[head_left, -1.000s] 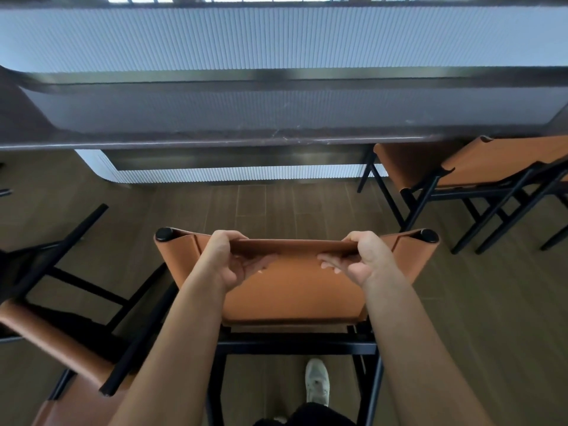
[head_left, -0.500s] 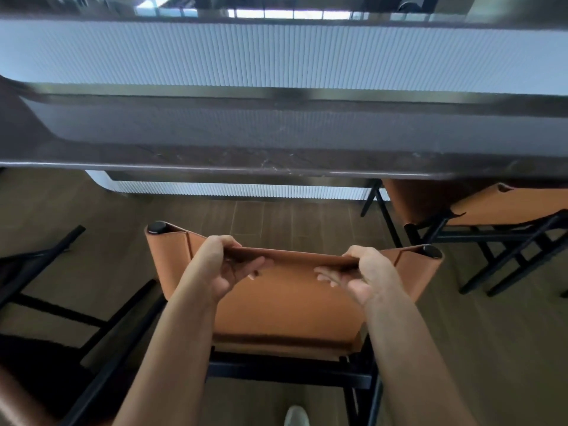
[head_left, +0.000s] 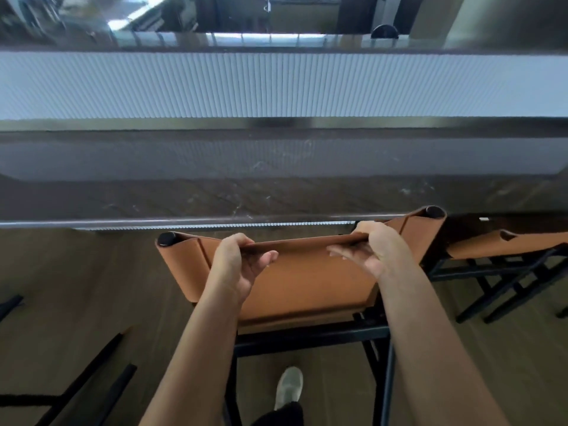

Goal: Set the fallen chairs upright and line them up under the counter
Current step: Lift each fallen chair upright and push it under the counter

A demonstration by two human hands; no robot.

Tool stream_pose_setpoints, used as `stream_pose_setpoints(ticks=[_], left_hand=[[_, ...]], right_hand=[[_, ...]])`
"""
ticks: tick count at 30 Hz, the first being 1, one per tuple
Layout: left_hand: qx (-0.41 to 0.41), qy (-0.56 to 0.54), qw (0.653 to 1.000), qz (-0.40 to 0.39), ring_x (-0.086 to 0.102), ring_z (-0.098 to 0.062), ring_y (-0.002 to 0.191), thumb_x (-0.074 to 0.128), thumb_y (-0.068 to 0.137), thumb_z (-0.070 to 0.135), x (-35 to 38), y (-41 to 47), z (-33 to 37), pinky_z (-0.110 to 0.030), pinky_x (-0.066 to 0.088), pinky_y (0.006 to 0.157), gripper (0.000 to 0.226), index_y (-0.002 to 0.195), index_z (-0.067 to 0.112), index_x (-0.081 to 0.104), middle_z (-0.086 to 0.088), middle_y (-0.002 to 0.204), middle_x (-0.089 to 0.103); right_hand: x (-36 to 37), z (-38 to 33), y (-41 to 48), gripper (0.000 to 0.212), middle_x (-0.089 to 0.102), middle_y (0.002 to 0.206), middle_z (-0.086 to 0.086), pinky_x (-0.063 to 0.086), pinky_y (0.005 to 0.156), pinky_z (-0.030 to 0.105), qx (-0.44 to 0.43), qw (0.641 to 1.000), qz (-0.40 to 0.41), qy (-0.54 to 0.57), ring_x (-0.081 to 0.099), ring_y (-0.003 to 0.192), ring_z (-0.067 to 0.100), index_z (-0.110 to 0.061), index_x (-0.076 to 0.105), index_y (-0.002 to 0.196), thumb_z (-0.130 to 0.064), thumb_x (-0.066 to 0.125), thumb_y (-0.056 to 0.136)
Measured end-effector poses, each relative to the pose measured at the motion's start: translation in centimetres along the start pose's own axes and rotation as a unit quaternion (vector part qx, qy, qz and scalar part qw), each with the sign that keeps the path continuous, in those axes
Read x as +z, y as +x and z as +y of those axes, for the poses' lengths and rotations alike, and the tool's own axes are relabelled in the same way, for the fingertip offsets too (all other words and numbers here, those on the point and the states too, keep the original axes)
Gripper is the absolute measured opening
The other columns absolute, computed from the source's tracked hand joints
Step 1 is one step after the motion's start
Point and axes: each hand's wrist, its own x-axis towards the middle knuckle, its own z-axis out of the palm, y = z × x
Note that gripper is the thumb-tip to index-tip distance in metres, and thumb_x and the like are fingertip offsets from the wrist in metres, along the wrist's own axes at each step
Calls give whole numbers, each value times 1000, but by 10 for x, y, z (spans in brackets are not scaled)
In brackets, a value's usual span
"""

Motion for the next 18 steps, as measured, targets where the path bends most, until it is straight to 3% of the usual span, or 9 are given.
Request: stream_pose_setpoints(ticks=[4,7,10,16,18], left_hand=[[4,11,1000,1,62,-23,40,40,94,5,32,46,6,-18,43,33,18,81,-3,51,-20,65,58],[-20,44,999,-4,54,-19,33,39,93,5,47,68,-4,-17,35,30,20,77,0,49,-13,47,56],[-40,72,997,15,44,-14,28,41,94,5,53,94,-11,-17,29,28,21,74,3,47,-7,39,49],[-63,97,993,11,48,-14,33,43,94,5,63,127,-29,-20,34,31,14,83,3,52,-10,51,58],[-63,103,993,10,51,-16,36,44,93,6,65,132,-31,-20,37,33,14,84,2,54,-15,62,62]], right_hand=[[2,-22,48,16,51,91,23,56,72,55,-39,999,5,8,59,82,40,3,50,79,11,42,90],[-11,-26,76,18,50,77,16,58,56,45,-33,999,30,15,57,72,33,1,49,75,10,43,90],[-16,-26,108,17,50,80,18,59,68,49,2,998,54,13,55,72,31,2,47,78,10,42,92],[-38,-24,145,14,51,93,21,52,85,55,28,998,54,24,57,85,37,1,48,86,7,39,95],[-42,-26,149,10,53,99,25,55,80,52,28,998,45,21,59,91,39,2,49,91,6,41,95]])
